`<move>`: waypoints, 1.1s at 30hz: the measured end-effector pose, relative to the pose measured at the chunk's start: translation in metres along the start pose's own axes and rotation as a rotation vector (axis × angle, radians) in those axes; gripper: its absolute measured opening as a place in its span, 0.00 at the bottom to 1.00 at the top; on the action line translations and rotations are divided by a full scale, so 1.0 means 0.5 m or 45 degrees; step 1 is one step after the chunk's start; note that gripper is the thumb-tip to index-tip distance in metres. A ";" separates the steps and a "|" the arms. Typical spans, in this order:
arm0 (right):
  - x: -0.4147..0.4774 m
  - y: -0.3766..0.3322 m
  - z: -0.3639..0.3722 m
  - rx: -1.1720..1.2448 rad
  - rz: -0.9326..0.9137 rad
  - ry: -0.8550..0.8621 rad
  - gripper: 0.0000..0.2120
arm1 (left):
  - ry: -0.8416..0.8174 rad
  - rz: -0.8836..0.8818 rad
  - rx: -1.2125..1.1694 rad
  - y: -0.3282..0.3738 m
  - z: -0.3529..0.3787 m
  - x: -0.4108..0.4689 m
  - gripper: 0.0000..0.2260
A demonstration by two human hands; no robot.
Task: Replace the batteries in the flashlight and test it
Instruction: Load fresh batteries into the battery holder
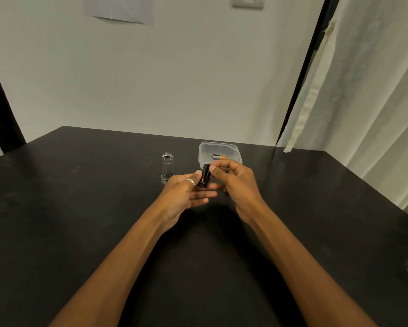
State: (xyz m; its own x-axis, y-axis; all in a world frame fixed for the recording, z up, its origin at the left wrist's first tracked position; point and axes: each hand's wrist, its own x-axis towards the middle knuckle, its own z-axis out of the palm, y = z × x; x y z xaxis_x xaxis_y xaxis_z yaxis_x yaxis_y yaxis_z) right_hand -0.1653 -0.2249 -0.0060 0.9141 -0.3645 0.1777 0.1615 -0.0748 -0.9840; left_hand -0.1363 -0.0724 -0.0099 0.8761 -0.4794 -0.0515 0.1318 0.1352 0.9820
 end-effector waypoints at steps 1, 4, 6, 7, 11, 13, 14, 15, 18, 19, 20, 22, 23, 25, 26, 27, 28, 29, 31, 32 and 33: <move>0.000 0.000 0.000 0.005 -0.007 -0.010 0.05 | -0.002 -0.001 0.003 0.000 0.000 -0.001 0.17; 0.008 -0.003 -0.007 -0.179 -0.101 0.036 0.05 | 0.011 -0.012 -0.004 0.001 0.000 -0.002 0.17; 0.026 -0.016 -0.020 -0.378 -0.189 0.160 0.05 | 0.039 -0.021 -0.022 0.002 0.000 -0.002 0.17; 0.040 -0.029 -0.028 -0.458 -0.216 0.221 0.05 | 0.053 -0.030 -0.033 0.003 0.001 -0.001 0.17; 0.130 -0.070 -0.054 -0.906 -0.263 0.225 0.07 | 0.073 -0.071 -0.047 0.006 0.001 0.004 0.17; 0.188 -0.072 -0.055 -1.113 -0.268 0.151 0.09 | 0.078 -0.083 -0.064 0.006 0.000 0.006 0.17; 0.216 -0.067 -0.053 -1.201 -0.258 0.114 0.10 | 0.081 -0.086 -0.072 0.006 -0.001 0.007 0.17; 0.241 -0.060 -0.049 -1.283 -0.236 0.074 0.10 | 0.084 -0.091 -0.079 0.005 -0.001 0.008 0.17; 0.297 -0.036 -0.028 -1.492 -0.176 -0.050 0.10 | 0.084 -0.110 -0.088 0.005 -0.003 0.011 0.17; 0.310 -0.028 -0.022 -1.566 -0.169 -0.074 0.10 | 0.080 -0.114 -0.086 0.005 -0.004 0.012 0.17; 0.321 -0.021 -0.019 -1.640 -0.168 -0.091 0.10 | 0.078 -0.117 -0.086 0.006 -0.004 0.013 0.17; 0.340 -0.008 -0.014 -1.765 -0.175 -0.119 0.09 | 0.072 -0.116 -0.089 0.004 -0.006 0.015 0.17; 0.350 -0.002 -0.014 -1.806 -0.166 -0.137 0.09 | 0.068 -0.113 -0.089 0.004 -0.006 0.016 0.17; 0.365 0.005 -0.012 -1.843 -0.122 -0.189 0.10 | 0.066 -0.112 -0.091 0.004 -0.007 0.017 0.17; 0.371 0.008 -0.012 -1.849 -0.098 -0.225 0.10 | 0.066 -0.112 -0.094 0.003 -0.008 0.018 0.17; 0.375 0.011 -0.011 -1.858 -0.077 -0.264 0.11 | 0.065 -0.112 -0.097 0.003 -0.009 0.019 0.17; 0.379 0.013 -0.010 -1.870 -0.063 -0.300 0.11 | 0.064 -0.113 -0.102 0.003 -0.010 0.019 0.17; 0.381 0.014 -0.008 -1.881 -0.057 -0.326 0.11 | 0.063 -0.114 -0.104 0.003 -0.011 0.020 0.17; 0.387 0.016 -0.007 -1.896 -0.053 -0.352 0.11 | 0.055 -0.117 -0.103 0.002 -0.012 0.019 0.17; 0.388 0.018 -0.005 -1.909 -0.057 -0.357 0.11 | 0.051 -0.117 -0.101 0.002 -0.013 0.020 0.17; 0.389 0.018 -0.004 -1.927 -0.065 -0.360 0.11 | 0.049 -0.117 -0.101 0.002 -0.013 0.020 0.17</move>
State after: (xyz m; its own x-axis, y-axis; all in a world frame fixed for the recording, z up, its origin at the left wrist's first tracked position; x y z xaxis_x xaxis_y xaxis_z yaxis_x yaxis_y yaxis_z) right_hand 0.0131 -0.2984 0.0197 0.9862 -0.1631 0.0299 -0.1627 -0.9866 -0.0156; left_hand -0.1242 -0.0715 -0.0107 0.8758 -0.4592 -0.1488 0.2469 0.1612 0.9555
